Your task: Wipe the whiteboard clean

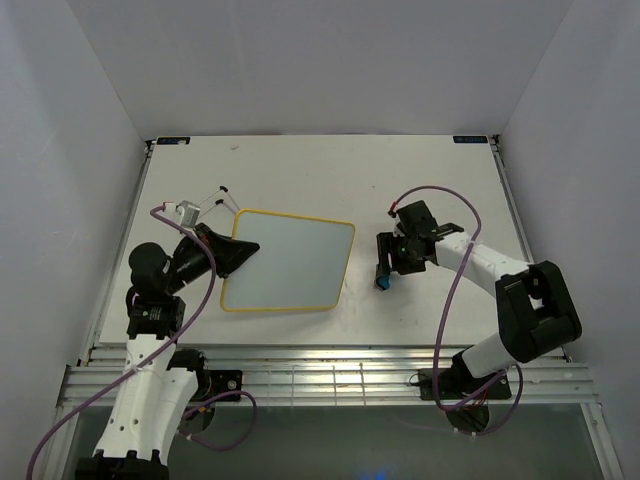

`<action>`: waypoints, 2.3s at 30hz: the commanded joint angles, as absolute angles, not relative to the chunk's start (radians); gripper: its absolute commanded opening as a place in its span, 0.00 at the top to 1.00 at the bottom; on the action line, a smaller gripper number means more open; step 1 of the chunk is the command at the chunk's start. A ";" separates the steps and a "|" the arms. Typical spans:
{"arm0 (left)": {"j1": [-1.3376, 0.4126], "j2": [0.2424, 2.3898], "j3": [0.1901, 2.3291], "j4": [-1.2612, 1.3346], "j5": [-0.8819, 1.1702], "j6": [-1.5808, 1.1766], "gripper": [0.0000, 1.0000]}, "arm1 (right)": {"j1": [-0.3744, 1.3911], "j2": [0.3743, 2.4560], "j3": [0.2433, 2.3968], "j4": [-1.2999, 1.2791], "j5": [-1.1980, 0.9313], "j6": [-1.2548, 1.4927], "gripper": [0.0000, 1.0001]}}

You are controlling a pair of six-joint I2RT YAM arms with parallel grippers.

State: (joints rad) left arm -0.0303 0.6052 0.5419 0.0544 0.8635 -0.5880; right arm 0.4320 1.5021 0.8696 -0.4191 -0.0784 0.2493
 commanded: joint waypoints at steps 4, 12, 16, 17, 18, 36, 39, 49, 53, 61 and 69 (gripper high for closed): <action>-0.032 0.586 0.561 0.135 0.899 -0.624 1.00 | 0.419 1.385 0.939 -0.472 -0.060 0.242 0.28; -0.032 0.591 0.561 0.100 0.933 -0.676 1.00 | 0.407 1.119 0.931 -0.431 -0.152 0.187 0.25; -0.032 0.587 0.552 0.112 0.980 -0.677 1.00 | 0.407 1.002 0.835 -0.248 -0.535 0.121 0.25; -0.032 0.592 0.551 0.120 0.995 -0.680 1.00 | 0.407 0.961 0.813 -0.204 -0.592 0.117 0.25; -0.032 0.595 0.546 0.133 1.015 -0.686 1.00 | 0.407 0.947 0.796 -0.169 -0.650 0.109 0.24; -0.032 0.612 0.522 0.259 1.120 -0.788 1.00 | 0.407 1.146 1.049 -0.456 -0.903 -0.156 0.17; -0.032 0.620 0.519 0.291 1.135 -0.814 1.00 | 0.408 1.137 1.014 -0.457 -0.970 -0.173 0.18; -0.032 0.640 0.499 0.388 1.149 -0.887 1.00 | 0.407 1.183 0.988 -0.462 -1.049 -0.190 0.53; -0.032 0.649 0.494 0.411 1.118 -0.910 1.00 | 0.407 1.195 0.974 -0.459 -1.094 -0.204 0.89; -0.032 0.655 0.479 0.434 1.014 -0.969 1.00 | 0.407 1.172 0.982 -0.454 -1.069 -0.210 0.92; -0.032 0.692 0.469 0.451 0.991 -0.997 0.98 | 0.407 1.201 0.986 -0.446 -1.046 -0.189 0.92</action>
